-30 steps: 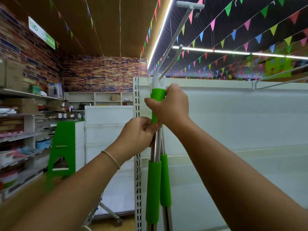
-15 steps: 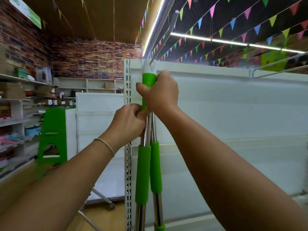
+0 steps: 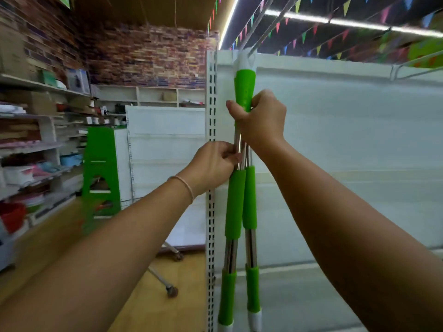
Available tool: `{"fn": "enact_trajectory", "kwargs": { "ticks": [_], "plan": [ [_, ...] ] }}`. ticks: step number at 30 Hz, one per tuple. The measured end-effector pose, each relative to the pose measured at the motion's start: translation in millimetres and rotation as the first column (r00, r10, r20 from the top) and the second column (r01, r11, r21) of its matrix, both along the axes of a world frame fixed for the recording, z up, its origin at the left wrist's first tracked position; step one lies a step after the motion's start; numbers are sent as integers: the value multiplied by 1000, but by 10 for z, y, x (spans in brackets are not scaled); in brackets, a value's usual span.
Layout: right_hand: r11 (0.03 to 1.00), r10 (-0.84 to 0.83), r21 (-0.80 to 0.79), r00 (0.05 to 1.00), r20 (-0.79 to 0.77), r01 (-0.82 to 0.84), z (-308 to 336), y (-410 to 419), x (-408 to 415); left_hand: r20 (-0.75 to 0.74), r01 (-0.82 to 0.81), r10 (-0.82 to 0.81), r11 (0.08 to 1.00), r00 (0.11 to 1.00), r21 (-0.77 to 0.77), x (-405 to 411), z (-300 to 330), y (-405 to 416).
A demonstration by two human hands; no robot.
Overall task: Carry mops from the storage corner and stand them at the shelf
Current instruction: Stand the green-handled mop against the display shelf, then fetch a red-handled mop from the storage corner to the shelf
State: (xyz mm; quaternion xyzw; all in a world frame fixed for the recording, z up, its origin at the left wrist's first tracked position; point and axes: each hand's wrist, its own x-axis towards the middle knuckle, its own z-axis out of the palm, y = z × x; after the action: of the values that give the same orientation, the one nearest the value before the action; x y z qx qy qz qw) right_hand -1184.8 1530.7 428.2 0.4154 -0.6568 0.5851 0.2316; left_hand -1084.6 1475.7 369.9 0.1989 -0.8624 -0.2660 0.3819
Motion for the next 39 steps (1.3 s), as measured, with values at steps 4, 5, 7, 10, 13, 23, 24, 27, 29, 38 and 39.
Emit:
{"fn": "enact_trajectory", "kwargs": {
  "ticks": [4, 5, 7, 10, 13, 23, 24, 27, 29, 38, 39],
  "plan": [
    [995, -75, 71, 997, 21, 74, -253, 95, 158, 189, 33, -29, 999, 982, -17, 401, -212, 25],
    [991, -93, 97, 995, 33, 89, -327, 113, 193, 235, 24, -17, 999, 972, -29, 537, -276, -17],
    [984, -127, 131, 990, 58, 118, -464, 149, 294, 310, 3, 19, 997, 951, -72, 844, -387, -104],
    [956, -251, 165, 967, 32, 242, -644, 162, 603, 361, -50, 90, 992, 928, -120, 1316, -498, -270],
    [941, -310, 113, 946, -94, 320, -822, 97, 1074, 361, -89, 134, 986, 923, -137, 1782, -611, -447],
    [954, 61, 297, 992, -110, -26, -1228, -745, 2543, 386, -260, 334, 937, 860, -233, 3472, -885, -1055],
    [943, 97, 326, 991, -96, -61, -1290, -854, 2679, 399, -285, 359, 929, 843, -234, 3666, -931, -1106],
    [912, 212, 369, 976, -56, -177, -1443, -1150, 3067, 420, -382, 441, 897, 793, -222, 4241, -1079, -1278],
    [889, 270, 395, 962, -46, -231, -1517, -1323, 3317, 446, -441, 493, 870, 747, -221, 4606, -1173, -1389],
    [755, 493, 513, 869, -33, -409, -1933, -2296, 4373, 471, -667, 634, 735, 613, -120, 5897, -1528, -1797],
    [738, 512, 524, 859, -23, -426, -2002, -2426, 4473, 473, -686, 643, 720, 602, -106, 5998, -1563, -1850]
  ]
}}
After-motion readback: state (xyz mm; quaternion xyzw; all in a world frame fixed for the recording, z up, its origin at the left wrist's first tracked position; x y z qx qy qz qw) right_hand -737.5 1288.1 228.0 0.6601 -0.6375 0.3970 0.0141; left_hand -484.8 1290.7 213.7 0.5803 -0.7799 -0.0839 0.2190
